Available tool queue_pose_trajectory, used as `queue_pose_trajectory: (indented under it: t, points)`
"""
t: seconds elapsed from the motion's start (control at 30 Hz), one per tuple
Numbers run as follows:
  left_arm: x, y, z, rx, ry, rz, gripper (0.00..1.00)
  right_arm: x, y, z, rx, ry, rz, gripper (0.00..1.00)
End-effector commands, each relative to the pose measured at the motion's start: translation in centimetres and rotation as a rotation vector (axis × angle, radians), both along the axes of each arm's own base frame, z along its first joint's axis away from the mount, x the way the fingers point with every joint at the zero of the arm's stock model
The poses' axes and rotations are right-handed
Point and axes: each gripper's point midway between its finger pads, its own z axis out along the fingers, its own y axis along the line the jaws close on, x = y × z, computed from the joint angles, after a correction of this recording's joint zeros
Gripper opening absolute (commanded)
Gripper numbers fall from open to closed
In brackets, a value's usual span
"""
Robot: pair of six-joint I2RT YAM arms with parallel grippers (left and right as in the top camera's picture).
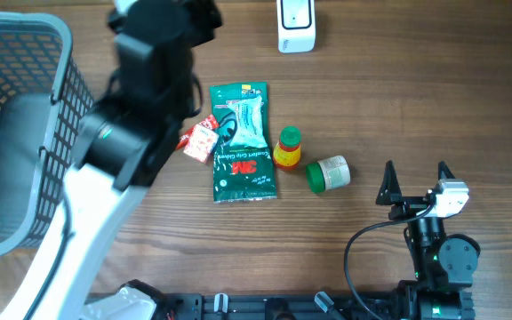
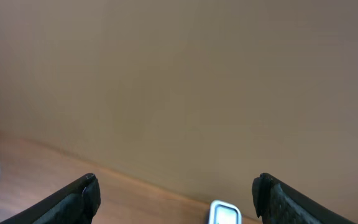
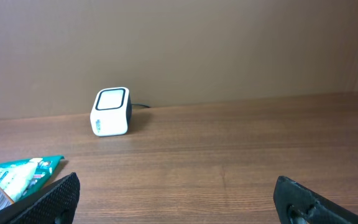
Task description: Scan the item barcode
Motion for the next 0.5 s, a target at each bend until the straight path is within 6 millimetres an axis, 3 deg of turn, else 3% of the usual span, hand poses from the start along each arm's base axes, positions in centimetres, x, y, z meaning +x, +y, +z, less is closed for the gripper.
queue_pose_trajectory:
  t: [0.0, 0.2, 0.33, 0.4, 0.47]
  points:
    - [-3.8, 3.0, 3.3, 0.148, -0.049, 0.043, 0.83, 0.0, -0.3, 0.0, -0.006, -0.002, -0.018, 1.0]
    - [-8.3, 5.6, 4.9, 0.151, -0.065, 0.065, 0.85, 0.0, 0.1, 0.1, -0.006, -0.006, 0.007, 1.0]
    - [-10.8, 6.9, 5.0, 0.156, -0.055, 0.063, 0.85, -0.1, 1.4, 1.0, 0.019, -0.043, 0.085, 1.0]
    - [-11.7, 7.4, 4.8, 0.164, -0.042, 0.06, 0.95, -0.2, 2.1, 1.7, 0.071, -0.067, 0.126, 1.0]
    - [-12.2, 7.5, 5.1, 0.157, -0.054, 0.054, 0.96, -0.2, 2.2, 2.1, 0.135, -0.079, 0.131, 1.0]
